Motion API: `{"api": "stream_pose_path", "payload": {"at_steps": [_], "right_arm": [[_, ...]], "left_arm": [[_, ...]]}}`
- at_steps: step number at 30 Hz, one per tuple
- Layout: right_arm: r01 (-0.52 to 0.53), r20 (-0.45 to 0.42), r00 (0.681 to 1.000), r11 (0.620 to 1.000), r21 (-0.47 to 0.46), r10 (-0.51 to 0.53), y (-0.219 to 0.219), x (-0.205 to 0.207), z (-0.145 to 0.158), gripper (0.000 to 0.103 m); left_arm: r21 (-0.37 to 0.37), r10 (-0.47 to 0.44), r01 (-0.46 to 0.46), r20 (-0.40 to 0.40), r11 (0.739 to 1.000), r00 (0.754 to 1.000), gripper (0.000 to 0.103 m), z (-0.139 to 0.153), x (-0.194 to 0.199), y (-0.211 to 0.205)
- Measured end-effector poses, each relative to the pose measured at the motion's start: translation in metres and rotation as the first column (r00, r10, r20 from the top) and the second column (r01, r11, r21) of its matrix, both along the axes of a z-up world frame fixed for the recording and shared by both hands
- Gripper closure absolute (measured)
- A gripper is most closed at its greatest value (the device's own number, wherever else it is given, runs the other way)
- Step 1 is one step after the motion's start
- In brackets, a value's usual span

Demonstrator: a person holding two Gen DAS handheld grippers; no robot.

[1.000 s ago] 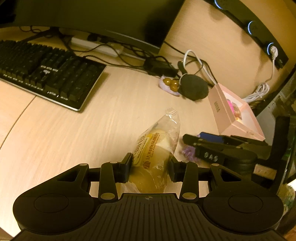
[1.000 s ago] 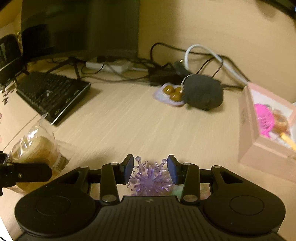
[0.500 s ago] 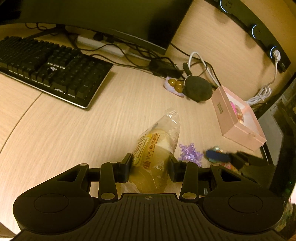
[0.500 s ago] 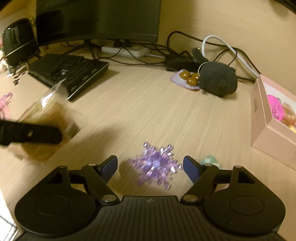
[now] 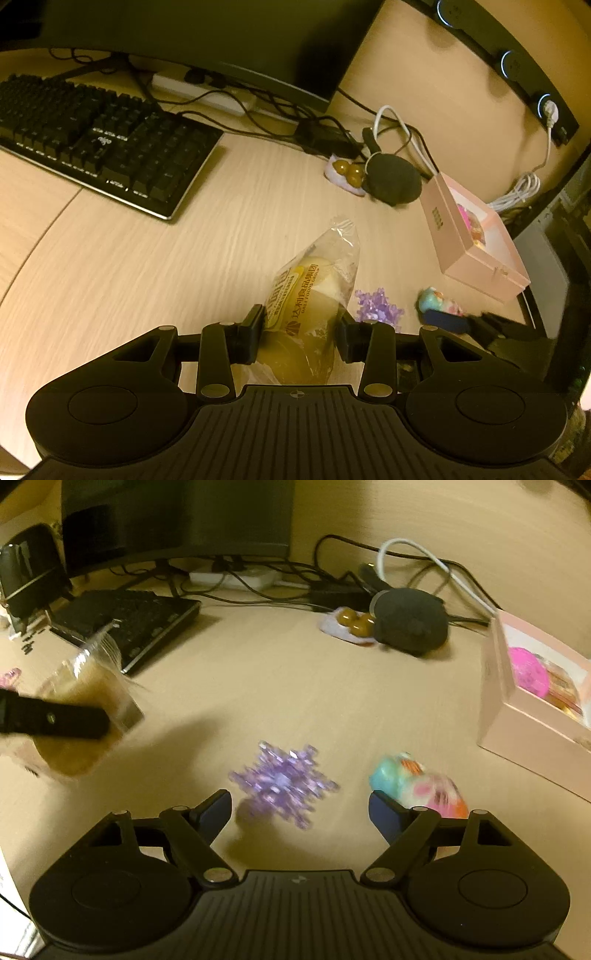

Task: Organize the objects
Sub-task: 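Grasp the purple snowflake with the right tool while left holds the bun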

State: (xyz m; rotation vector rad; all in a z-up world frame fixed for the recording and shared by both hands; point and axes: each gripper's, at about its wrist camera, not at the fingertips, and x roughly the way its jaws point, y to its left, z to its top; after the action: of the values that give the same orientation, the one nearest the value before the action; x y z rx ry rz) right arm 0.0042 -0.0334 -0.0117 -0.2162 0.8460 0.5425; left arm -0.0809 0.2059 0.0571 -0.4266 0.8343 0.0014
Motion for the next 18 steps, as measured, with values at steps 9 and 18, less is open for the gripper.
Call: {"api": "stream_pose_path", "payload": {"at_steps": [9, 18], "right_arm": [[-0.026, 0.008, 1.0, 1.0, -0.017, 0.026, 0.025, 0.005, -0.008, 0.032], [-0.056, 0.072, 0.996, 0.998, 0.018, 0.055, 0.005, -0.024, 0.035, 0.032]], "left_arm": [[0.004, -0.033, 0.033, -0.009, 0.999, 0.999, 0.06, -0.003, -0.001, -0.005], [0.062, -0.13, 0.131, -0.016, 0.99, 0.991, 0.06, 0.003, 0.003, -0.026]]}}
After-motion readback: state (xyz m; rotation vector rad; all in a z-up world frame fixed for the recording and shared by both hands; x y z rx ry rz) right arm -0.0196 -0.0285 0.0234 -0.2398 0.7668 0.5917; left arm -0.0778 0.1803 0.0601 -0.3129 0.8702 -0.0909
